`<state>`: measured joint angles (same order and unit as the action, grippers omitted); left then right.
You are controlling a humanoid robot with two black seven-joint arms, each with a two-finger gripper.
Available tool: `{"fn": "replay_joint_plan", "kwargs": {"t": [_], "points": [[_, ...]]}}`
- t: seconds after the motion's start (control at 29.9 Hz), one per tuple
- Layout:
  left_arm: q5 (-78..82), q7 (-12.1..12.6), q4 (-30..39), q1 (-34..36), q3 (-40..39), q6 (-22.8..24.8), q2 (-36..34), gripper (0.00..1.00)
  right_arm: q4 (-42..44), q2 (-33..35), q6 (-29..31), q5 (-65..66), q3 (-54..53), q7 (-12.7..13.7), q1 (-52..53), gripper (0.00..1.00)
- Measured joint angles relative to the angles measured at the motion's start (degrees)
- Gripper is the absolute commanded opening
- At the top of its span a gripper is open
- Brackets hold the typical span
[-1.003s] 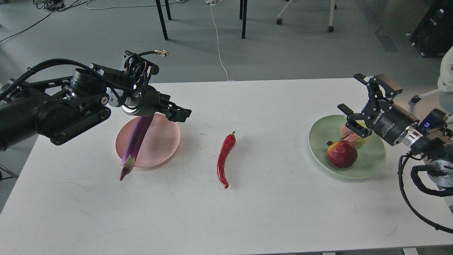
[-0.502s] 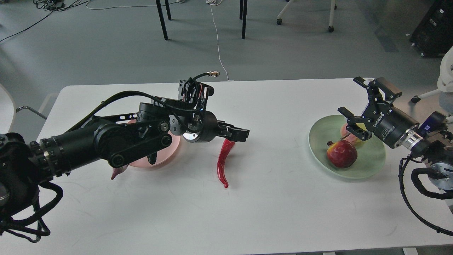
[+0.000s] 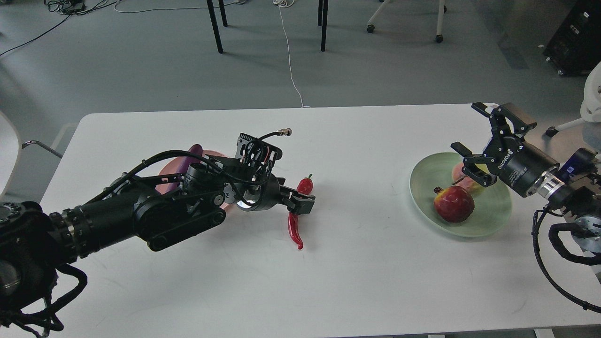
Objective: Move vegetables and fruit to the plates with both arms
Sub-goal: 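Move the left gripper to the red chili pepper and grasp it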
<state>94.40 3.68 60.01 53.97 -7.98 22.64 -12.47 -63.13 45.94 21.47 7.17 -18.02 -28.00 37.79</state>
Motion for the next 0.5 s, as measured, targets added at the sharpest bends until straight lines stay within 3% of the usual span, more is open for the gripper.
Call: {"fn": "replay_joint_plan", "kwargs": {"t": [0.2,0.5], "points": [[0.1,0.1,-1.7,-0.5,0.0,-0.5,1.4,0.92,-0.1,0.1,0.0,0.0,0.0,0.0,0.0,0.98],[0.1,0.0,-2.2,-1.0,0.1,-0.2,1.6,0.7,0.0,0.2,0.0,0.0,0.0,0.0,0.0,0.98]]}}
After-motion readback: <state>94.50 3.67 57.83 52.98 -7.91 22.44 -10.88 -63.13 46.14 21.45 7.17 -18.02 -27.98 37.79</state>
